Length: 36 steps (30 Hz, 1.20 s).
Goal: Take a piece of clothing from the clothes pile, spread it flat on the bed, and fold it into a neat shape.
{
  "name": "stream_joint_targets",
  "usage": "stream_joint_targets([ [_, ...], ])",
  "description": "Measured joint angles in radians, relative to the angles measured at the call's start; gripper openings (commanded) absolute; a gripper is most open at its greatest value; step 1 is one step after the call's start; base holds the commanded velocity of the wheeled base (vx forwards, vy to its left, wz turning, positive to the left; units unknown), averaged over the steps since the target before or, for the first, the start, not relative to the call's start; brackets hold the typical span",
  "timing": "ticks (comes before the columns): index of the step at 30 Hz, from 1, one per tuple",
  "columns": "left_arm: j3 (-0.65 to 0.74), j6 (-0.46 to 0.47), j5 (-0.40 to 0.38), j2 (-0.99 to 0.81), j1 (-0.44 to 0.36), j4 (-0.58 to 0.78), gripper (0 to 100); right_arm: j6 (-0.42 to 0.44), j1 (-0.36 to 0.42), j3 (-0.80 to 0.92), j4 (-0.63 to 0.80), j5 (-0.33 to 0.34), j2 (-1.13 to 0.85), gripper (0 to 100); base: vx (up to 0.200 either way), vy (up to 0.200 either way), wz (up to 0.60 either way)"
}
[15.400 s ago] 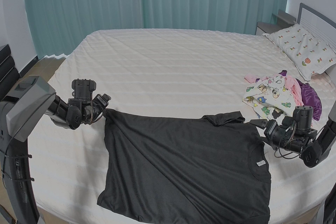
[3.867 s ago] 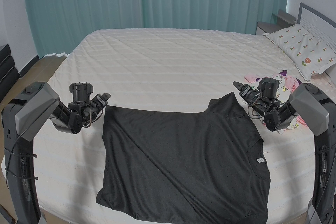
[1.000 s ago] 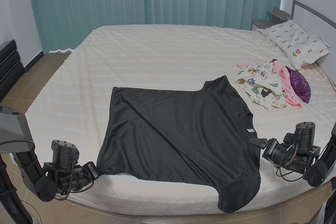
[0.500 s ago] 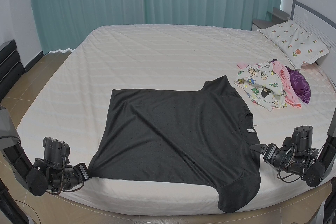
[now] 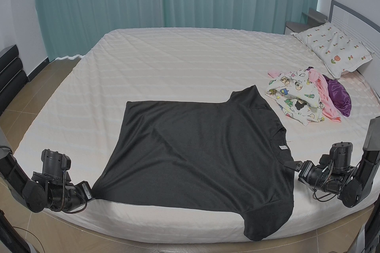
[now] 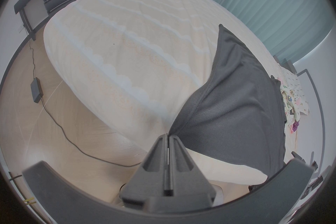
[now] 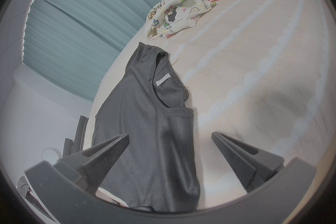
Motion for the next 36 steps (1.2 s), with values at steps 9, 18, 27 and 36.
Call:
stream_joint_targets([
  [9,-0.03,0.01,-0.046,-0.034,0.016,0.078,0,0.0,-0.003,-0.101,-0.012,0.002,0.079,100,0.0,0.0,0.0],
  [18,-0.034,0.038,-0.049,-0.04,0.026,0.109,0,-0.003,-0.002,-0.186,-0.017,0.0,0.167,0,0.0,0.0,0.0],
  [27,-0.032,0.039,-0.05,-0.039,0.025,0.109,0,-0.007,-0.043,-0.211,-0.031,0.001,0.197,0,0.0,0.0,0.0],
  [36,-0.024,0.038,-0.052,-0.036,0.014,0.11,0,-0.025,-0.084,-0.258,-0.032,0.023,0.178,0,0.0,0.0,0.0],
])
